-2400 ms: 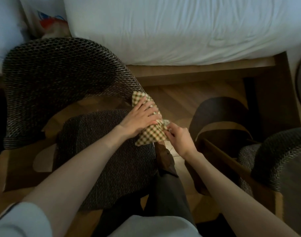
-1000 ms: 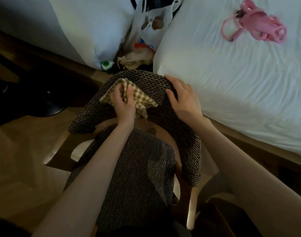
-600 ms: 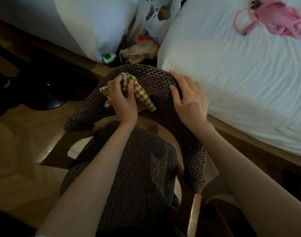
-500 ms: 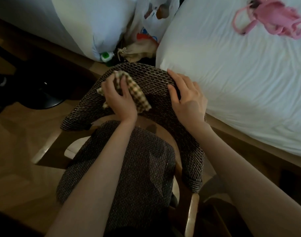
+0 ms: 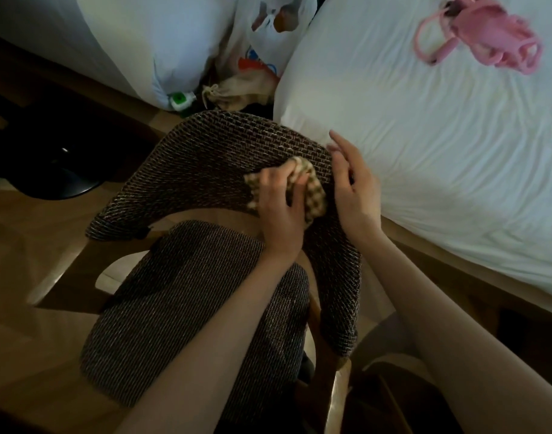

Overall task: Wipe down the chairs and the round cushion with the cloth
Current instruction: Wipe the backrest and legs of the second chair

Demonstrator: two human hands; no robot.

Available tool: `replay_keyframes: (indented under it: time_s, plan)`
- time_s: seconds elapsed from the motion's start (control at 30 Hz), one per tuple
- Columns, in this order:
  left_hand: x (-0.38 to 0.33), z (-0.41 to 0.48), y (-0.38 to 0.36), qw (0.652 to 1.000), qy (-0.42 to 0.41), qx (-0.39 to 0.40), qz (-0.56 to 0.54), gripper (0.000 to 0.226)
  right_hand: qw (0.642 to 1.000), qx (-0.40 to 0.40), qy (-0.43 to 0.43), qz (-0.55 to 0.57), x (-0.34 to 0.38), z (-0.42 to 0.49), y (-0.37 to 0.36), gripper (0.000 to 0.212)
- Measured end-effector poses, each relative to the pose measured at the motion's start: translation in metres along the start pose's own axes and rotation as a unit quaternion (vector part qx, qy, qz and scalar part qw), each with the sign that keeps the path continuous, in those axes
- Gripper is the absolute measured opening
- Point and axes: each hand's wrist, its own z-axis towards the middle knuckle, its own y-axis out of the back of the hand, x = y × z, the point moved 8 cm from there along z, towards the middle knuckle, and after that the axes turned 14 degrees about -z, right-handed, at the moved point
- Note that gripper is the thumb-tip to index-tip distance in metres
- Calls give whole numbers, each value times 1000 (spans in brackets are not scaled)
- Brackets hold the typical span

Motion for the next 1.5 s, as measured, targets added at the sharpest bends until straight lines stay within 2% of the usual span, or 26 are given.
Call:
replay_keyframes:
  time_s: [0.17, 0.33, 0.43, 0.53, 0.67, 0.73, 0.8, 0.87, 0.93, 1.0, 1.07, 1.13, 1.27, 1.37, 1.5]
  plan:
    - [5, 3, 9, 997, 19, -70, -12, 25, 999, 39, -1, -27, -15, -16, -6, 35]
    - [30, 26, 56, 971, 64, -228, -27, 24, 998, 50, -12, -30, -18, -14, -7, 32]
    - [34, 32, 61, 964, 77, -253, -23, 26, 999, 35, -1, -17, -17, -15, -6, 32]
    - [25, 19, 37, 978, 51, -203, 0, 24, 1000, 28, 8, -7, -16, -15, -5, 33]
    - [17, -29, -12, 998, 35, -51, 8, 22, 999, 37, 32, 6, -16, -13, -6, 38]
    - [17, -54, -23, 1000, 9, 19, 15, 21, 997, 52, 46, 17, -18, -12, -7, 40]
    - [32, -68, -24, 997, 21, 73, 23, 26, 996, 62, 53, 31, -21, -12, -8, 41]
    - [56, -68, -13, 992, 96, 69, 37, 32, 996, 58, 55, 46, -24, -13, -9, 42]
    - [71, -55, 3, 988, 148, -7, 37, 35, 996, 45, 60, 56, -28, -16, -9, 41]
    - [71, -39, 15, 985, 148, -92, 15, 31, 996, 39, 61, 60, -31, -18, -11, 41]
    - [64, -34, 13, 983, 128, -133, -5, 28, 996, 34, 56, 62, -33, -18, -11, 40]
    - [54, -44, -3, 990, 104, -90, -21, 26, 996, 24, 49, 66, -35, -18, -11, 41]
    - [42, -85, -33, 995, 30, 94, -26, 24, 996, 13, 54, 68, -31, -19, -10, 41]
    - [56, -114, -35, 983, 57, 174, -23, 30, 996, 9, 45, 78, -35, -25, -10, 40]
    - [71, -129, -34, 967, 144, 201, -54, 32, 996, 3, 8, 88, -50, -41, -12, 41]
